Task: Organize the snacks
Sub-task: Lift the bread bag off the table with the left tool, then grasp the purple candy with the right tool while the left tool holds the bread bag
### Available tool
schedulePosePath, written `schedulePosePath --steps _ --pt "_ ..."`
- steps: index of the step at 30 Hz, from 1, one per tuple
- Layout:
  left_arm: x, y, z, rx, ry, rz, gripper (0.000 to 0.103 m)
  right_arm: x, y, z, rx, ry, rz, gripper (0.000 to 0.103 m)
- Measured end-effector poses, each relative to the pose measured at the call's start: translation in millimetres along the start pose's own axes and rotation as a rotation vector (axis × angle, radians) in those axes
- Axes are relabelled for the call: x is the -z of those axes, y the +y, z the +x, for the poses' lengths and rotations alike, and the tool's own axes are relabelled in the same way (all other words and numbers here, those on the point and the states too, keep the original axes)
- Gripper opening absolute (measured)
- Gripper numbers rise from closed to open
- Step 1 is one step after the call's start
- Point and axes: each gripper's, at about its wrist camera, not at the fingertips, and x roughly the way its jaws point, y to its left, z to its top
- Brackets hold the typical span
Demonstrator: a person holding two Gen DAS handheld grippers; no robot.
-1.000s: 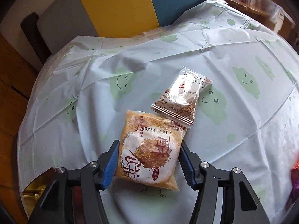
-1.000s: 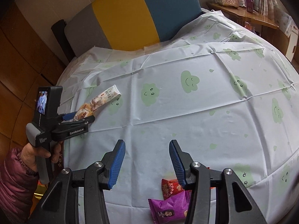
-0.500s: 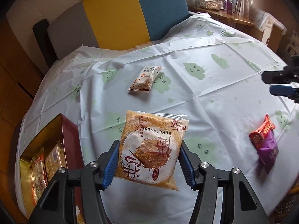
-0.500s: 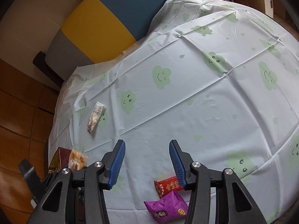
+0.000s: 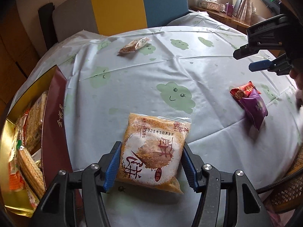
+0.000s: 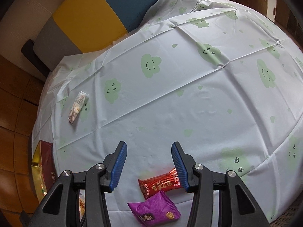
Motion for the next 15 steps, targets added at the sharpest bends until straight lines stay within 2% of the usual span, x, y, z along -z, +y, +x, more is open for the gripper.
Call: schedulePosePath --steps 3,6,8,10,15 --pt "5 -3 -2 -0.008 -0.037 0.028 0.061 6 5 1 0.032 0.026 -0.045 0.050" --pt "8 1 0 0.011 -0.045 0.010 0.061 16 13 -2 0.044 0.062 -0.096 0.050" --pt "8 5 3 0.034 -0.046 -0.011 0.061 25 18 -6 0.059 0.078 -0.133 0.063" --pt "8 7 3 0.046 -0.051 -0.019 0.061 34 23 -9 0.076 0.100 -0.179 0.069" --pt "11 5 3 0.046 -0.069 -0.023 0.062 61 34 -8 0.125 0.166 -0.334 0.070"
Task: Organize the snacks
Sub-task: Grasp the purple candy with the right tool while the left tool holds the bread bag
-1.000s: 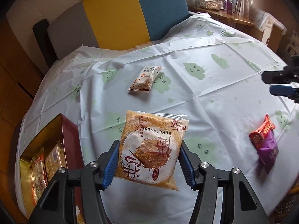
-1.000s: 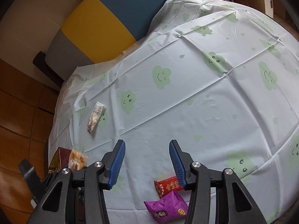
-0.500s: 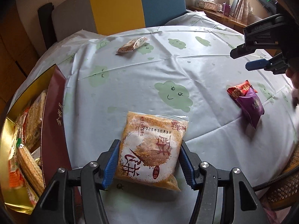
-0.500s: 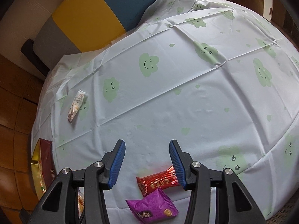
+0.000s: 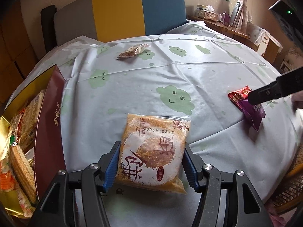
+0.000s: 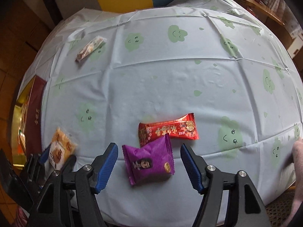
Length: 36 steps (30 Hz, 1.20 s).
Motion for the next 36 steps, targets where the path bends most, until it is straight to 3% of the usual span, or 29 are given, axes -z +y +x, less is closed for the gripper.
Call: schedulePosePath --steps 3,10,13,15,24,30,36 --pt "1 1 0 0.010 -0.005 -0.005 0.062 5 5 8 0.050 0.027 -0.044 0.070" --pt "2 2 -2 0.014 -0.014 -0.014 0.062 7 12 32 0.076 0.078 -0.084 0.070" --pt "3 3 -3 0.019 -0.019 -0.019 0.062 8 15 37 0.093 0.061 -0.108 0.056" --pt "3 2 -3 0.015 -0.026 -0.021 0.062 7 20 32 0.062 0.031 -0.126 0.048" --pt "7 0 -4 0.007 -0.052 -0.020 0.062 -17 71 22 -0.002 -0.071 -0.259 0.049" --pt "8 -1 -5 0.001 -0.065 -0.020 0.062 -35 68 59 -0.026 -0.047 -0.246 0.051" --pt "8 -4 -6 -0.016 -0.066 -0.024 0.062 -33 60 58 -0.086 -0.061 -0.257 0.052"
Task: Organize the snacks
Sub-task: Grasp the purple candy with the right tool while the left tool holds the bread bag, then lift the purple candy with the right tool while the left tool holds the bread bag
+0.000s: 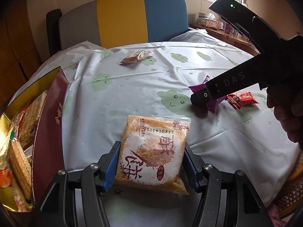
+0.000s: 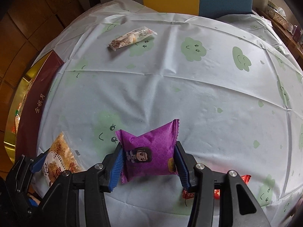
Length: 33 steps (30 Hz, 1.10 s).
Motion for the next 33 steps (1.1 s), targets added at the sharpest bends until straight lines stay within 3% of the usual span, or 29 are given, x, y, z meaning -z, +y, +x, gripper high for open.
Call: schedulePosePath --steps 5,33 --pt "0 -1 -1 -0.010 -0.003 0.004 0.062 0 8 6 0.017 0.009 -0.041 0.061" --pt "-2 2 2 -0.002 0.009 -0.013 0.062 -1 13 6 0.021 -0.006 -0.030 0.069"
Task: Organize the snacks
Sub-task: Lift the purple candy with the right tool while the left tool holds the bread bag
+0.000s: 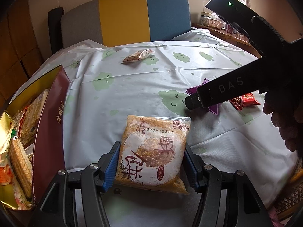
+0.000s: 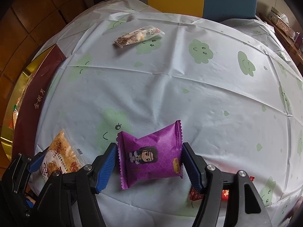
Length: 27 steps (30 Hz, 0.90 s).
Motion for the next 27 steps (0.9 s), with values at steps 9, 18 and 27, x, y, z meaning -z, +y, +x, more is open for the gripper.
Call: schedulePosePath --steps 9,18,27 --pt "-1 4 1 0.018 0.003 -0.022 0.062 -9 -22 -16 -0.039 -0.056 0.130 0.069" --pt "-2 5 2 0.023 0.001 -0.027 0.062 -9 -43 -30 -0.122 -0.095 0.244 0.071" --pt "-1 5 1 0.025 -0.004 -0.029 0.062 -5 -21 -6 -0.034 0.057 0.091 0.070"
